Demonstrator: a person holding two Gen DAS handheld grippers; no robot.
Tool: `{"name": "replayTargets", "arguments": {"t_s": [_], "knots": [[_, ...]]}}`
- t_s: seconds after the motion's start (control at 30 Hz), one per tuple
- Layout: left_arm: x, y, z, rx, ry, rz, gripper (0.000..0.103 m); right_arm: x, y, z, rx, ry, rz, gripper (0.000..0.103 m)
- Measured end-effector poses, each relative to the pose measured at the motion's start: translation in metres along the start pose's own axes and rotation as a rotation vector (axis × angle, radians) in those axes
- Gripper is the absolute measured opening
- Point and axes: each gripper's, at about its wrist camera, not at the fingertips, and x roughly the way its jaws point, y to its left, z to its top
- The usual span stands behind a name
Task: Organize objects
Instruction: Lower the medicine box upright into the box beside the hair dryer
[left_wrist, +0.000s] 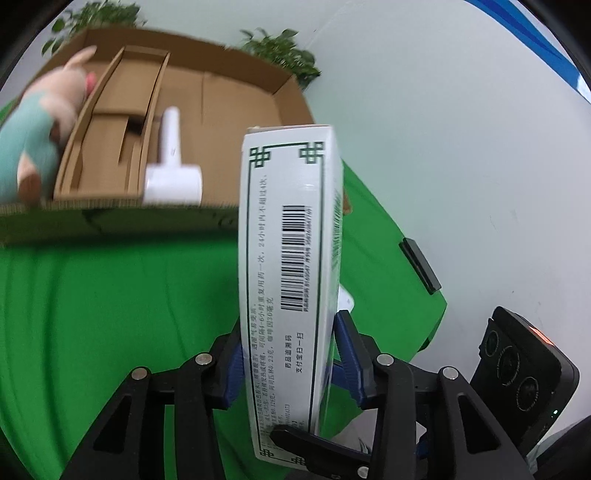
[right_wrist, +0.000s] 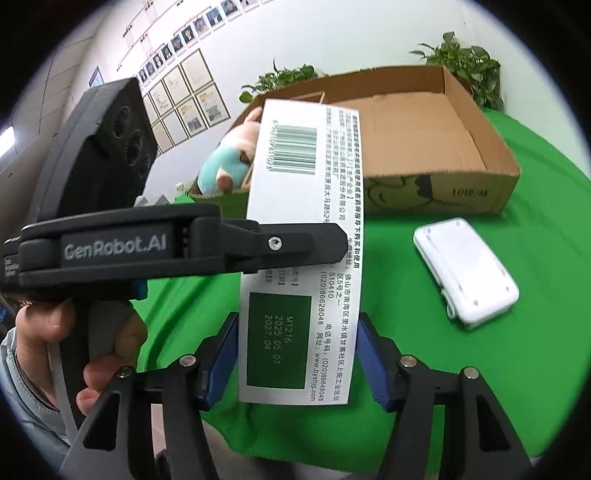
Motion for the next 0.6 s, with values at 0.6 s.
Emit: {"name": "replayTargets", "arguments": {"t_s": [0.6], "knots": [[-0.037,-0.033,0.107,0.171,-0.151,0.009,0.04,-0.01,-0.004,0.092,-0.072,-0.16,-0.015,0.059]]}}
